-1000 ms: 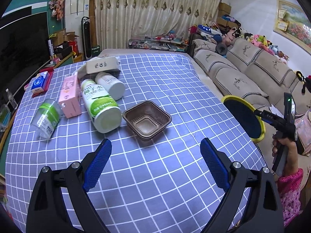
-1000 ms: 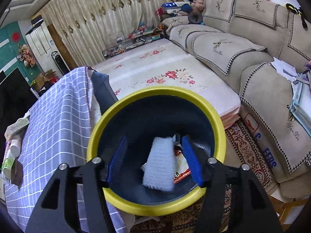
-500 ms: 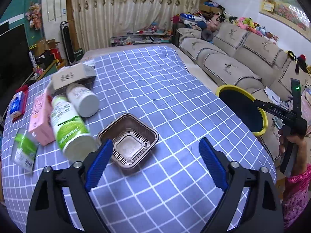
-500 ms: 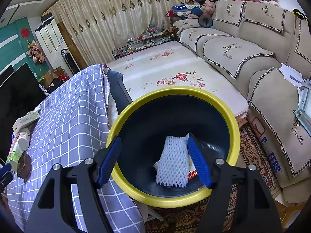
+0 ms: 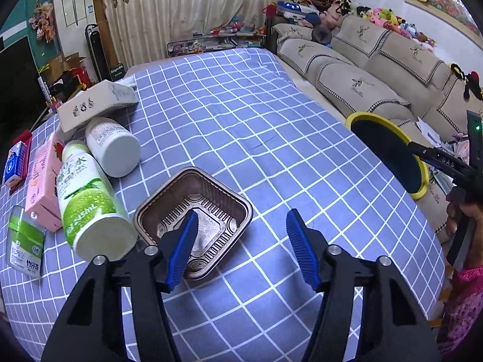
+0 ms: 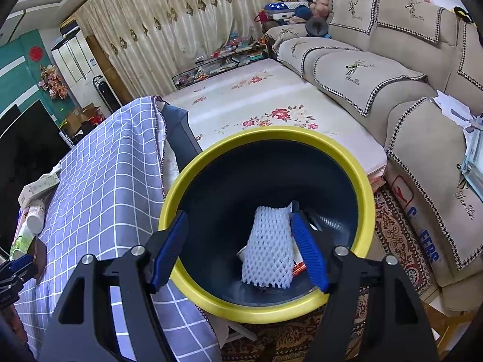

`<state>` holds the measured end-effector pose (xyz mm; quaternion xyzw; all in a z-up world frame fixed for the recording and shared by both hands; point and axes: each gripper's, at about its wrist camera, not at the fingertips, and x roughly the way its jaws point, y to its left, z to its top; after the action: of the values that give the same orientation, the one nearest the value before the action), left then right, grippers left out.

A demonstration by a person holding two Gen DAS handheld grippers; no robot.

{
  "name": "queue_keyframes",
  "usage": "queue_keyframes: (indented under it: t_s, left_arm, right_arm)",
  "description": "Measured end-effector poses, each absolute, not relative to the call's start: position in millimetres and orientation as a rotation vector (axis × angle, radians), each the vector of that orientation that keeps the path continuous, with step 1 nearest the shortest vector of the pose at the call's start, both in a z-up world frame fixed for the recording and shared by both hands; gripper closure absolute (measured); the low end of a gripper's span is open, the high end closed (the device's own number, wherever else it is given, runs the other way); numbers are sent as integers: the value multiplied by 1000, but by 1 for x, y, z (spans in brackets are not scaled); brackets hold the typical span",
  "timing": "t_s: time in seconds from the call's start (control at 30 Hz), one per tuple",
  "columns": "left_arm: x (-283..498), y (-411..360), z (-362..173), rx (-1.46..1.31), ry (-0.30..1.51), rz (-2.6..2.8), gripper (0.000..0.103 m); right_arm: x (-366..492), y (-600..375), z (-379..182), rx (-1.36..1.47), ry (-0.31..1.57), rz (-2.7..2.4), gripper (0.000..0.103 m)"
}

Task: Collect trash
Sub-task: 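Grasp the brown plastic food tray by its rim with the left gripper, then carry the brown tray into the bin and open the left gripper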

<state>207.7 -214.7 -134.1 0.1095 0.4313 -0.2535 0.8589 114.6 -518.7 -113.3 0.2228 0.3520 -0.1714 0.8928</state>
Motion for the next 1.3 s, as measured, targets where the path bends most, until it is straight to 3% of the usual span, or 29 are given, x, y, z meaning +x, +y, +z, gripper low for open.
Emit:
queue_keyframes:
  t_s: [0.47, 0.67, 1.0, 1.3]
  left_arm:
    - [211, -224, -148, 239, 933, -520, 73]
    - [211, -223, -147, 232, 936, -524, 92]
    - [196, -230, -125, 232, 887, -564, 98]
    - [176, -286, -87, 279, 801, -716, 98]
  right_arm:
    - [116, -521, -118, 474, 733, -348, 35]
    - [117, -519, -117, 476, 730, -341, 35]
    - [109, -521, -108, 481, 701, -343, 35]
    - [74, -537, -81, 478, 612, -389, 34]
